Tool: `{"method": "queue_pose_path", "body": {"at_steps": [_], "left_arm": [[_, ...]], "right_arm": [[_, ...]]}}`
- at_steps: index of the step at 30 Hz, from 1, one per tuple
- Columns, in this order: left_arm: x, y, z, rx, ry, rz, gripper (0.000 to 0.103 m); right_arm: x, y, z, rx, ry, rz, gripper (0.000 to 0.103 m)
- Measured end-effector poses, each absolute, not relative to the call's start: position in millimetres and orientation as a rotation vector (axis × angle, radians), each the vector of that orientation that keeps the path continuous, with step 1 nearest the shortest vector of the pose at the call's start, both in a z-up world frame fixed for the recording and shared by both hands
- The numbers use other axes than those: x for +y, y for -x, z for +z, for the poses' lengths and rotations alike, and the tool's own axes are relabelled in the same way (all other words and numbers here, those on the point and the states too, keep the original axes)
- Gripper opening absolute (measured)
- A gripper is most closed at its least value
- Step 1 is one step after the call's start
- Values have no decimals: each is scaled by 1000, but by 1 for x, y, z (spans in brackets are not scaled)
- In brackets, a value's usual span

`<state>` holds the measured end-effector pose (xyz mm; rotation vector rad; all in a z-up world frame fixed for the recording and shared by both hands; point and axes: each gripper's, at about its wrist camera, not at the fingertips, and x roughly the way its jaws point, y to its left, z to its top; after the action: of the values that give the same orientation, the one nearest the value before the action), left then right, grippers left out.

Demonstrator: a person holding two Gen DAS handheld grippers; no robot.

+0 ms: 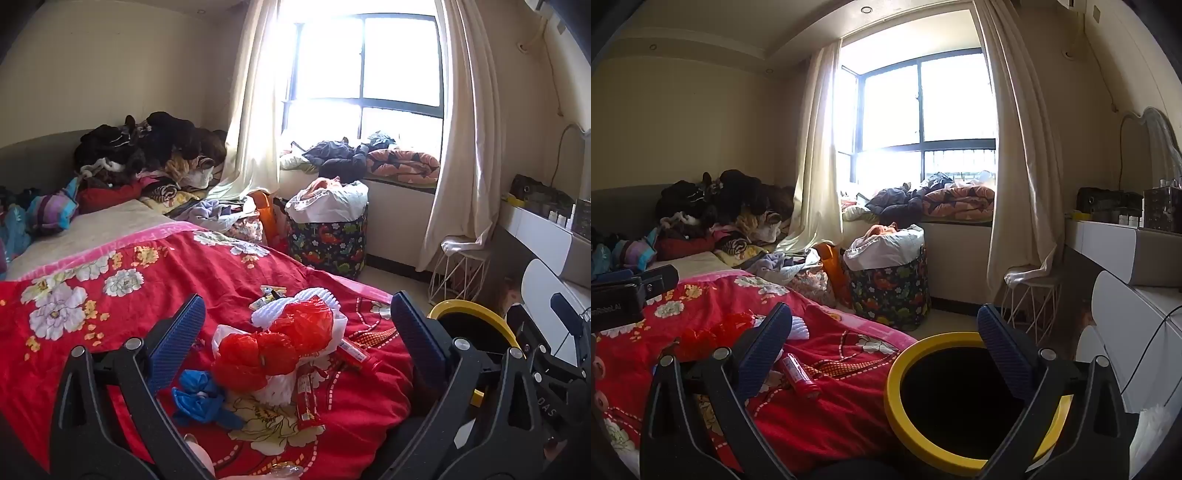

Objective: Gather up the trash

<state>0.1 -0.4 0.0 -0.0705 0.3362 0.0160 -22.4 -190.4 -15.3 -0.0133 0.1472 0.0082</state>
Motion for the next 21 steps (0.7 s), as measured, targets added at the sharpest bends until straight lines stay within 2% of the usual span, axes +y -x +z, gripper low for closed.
{"method": "queue_pose_path", "body": {"at_steps": [21], "left_arm": [[0, 0, 0, 331, 77, 14, 92]], "right_arm": [[-195, 24, -19, 168, 10, -1, 98]]}}
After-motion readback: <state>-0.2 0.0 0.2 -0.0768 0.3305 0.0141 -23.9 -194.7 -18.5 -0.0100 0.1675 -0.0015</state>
